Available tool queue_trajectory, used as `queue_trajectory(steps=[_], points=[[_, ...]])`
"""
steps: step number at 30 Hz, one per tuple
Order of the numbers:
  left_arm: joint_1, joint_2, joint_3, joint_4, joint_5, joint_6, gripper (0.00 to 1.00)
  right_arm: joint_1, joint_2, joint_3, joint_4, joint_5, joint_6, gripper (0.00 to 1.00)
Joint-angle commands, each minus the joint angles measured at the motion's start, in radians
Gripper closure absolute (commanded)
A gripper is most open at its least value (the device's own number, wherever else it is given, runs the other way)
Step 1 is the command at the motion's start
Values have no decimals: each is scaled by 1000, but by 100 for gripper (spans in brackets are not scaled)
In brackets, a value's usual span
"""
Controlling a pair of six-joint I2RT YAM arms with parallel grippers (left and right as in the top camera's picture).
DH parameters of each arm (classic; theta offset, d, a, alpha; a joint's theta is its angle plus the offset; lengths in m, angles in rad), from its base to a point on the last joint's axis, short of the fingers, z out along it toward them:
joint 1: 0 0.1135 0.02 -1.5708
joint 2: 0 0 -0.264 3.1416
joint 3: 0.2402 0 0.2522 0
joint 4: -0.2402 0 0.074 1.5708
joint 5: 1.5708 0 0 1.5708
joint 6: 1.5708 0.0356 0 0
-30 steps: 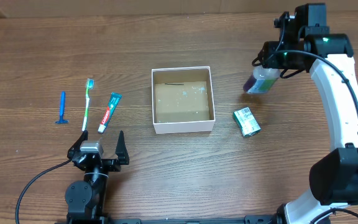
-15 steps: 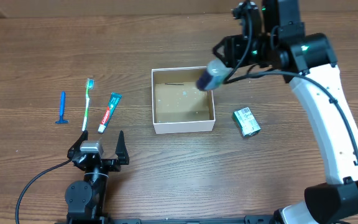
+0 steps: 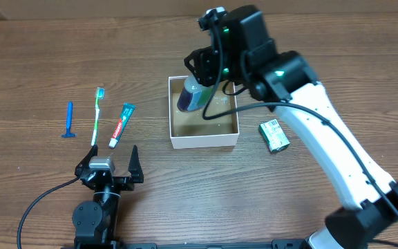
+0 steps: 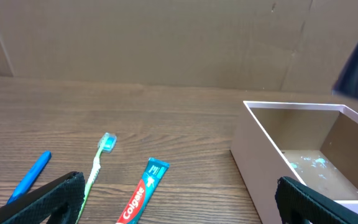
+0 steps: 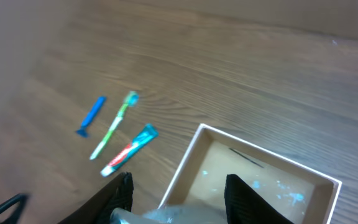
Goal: Pack container
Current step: 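Carry the soap bottle left and lower it into the box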
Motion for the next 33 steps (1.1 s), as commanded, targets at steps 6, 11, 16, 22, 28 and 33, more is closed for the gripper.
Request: queue_trajectory(steps=[6, 11, 16, 22, 28, 33], points=[[10, -10, -3, -2, -10, 23, 0, 71, 126, 44, 61, 303, 166, 85], [10, -10, -3, -2, -10, 23, 0, 80, 174, 44, 117, 338, 188, 84], [10, -10, -3, -2, -10, 23, 0, 82, 212, 44, 161, 338, 189, 83], [10, -10, -3, -2, -10, 23, 0, 84, 248, 43, 182, 338, 189, 83], [10, -10, -3, -2, -10, 23, 0, 84, 253, 43, 184, 337, 189, 83], [10, -10, -3, -1, -10, 23, 0, 84, 251, 44, 161, 338, 175, 83]])
